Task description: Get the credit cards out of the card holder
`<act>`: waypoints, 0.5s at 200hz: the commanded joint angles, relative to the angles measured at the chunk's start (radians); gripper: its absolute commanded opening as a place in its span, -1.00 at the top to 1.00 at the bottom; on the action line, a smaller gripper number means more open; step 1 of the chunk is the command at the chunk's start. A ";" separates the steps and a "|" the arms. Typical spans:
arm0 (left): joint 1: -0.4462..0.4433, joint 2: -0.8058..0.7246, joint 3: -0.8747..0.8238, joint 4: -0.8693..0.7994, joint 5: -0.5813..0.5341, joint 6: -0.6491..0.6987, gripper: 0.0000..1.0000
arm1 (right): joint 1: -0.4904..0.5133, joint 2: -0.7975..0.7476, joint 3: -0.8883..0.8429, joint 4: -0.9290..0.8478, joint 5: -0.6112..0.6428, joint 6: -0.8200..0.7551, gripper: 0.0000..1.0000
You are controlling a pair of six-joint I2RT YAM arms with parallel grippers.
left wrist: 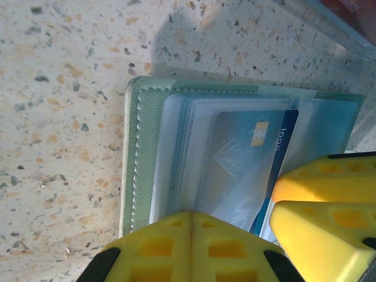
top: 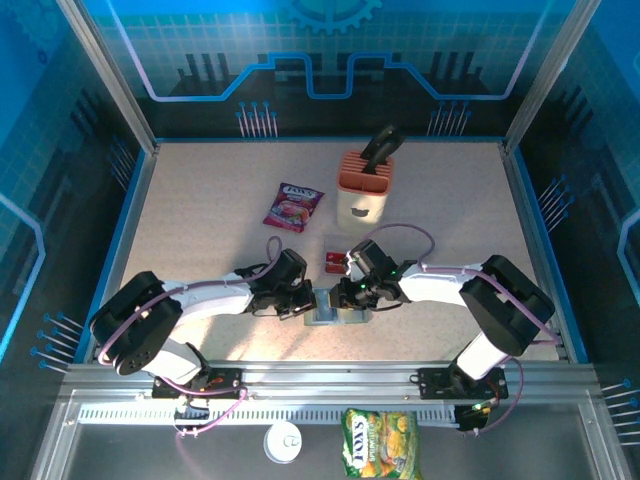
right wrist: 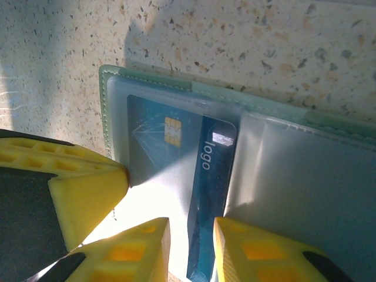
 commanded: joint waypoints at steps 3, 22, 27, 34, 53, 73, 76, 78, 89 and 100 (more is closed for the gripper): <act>-0.005 0.025 -0.001 -0.076 -0.036 0.015 1.00 | 0.006 0.006 -0.013 -0.012 0.006 0.011 0.44; -0.005 0.024 0.000 -0.076 -0.038 0.017 1.00 | 0.005 0.000 -0.016 -0.018 0.017 0.014 0.44; -0.004 0.024 0.002 -0.079 -0.038 0.017 1.00 | 0.006 -0.002 -0.019 -0.014 0.017 0.016 0.45; -0.004 0.023 0.003 -0.081 -0.038 0.018 1.00 | 0.005 -0.005 -0.021 -0.009 0.015 0.016 0.46; -0.005 0.024 0.002 -0.079 -0.038 0.017 1.00 | 0.005 -0.012 -0.026 0.001 0.013 0.022 0.47; -0.005 0.025 0.000 -0.079 -0.038 0.014 1.00 | 0.005 -0.016 -0.030 0.010 0.009 0.024 0.50; -0.006 0.025 0.000 -0.079 -0.038 0.015 1.00 | 0.004 -0.016 -0.031 0.012 0.009 0.026 0.51; -0.006 0.026 0.000 -0.078 -0.038 0.014 1.00 | 0.004 -0.016 -0.032 0.013 0.008 0.026 0.51; -0.005 0.028 0.002 -0.076 -0.036 0.015 1.00 | 0.004 -0.017 -0.032 0.012 0.009 0.028 0.53; -0.005 0.026 0.002 -0.077 -0.036 0.015 1.00 | 0.002 -0.015 -0.030 0.006 0.012 0.029 0.53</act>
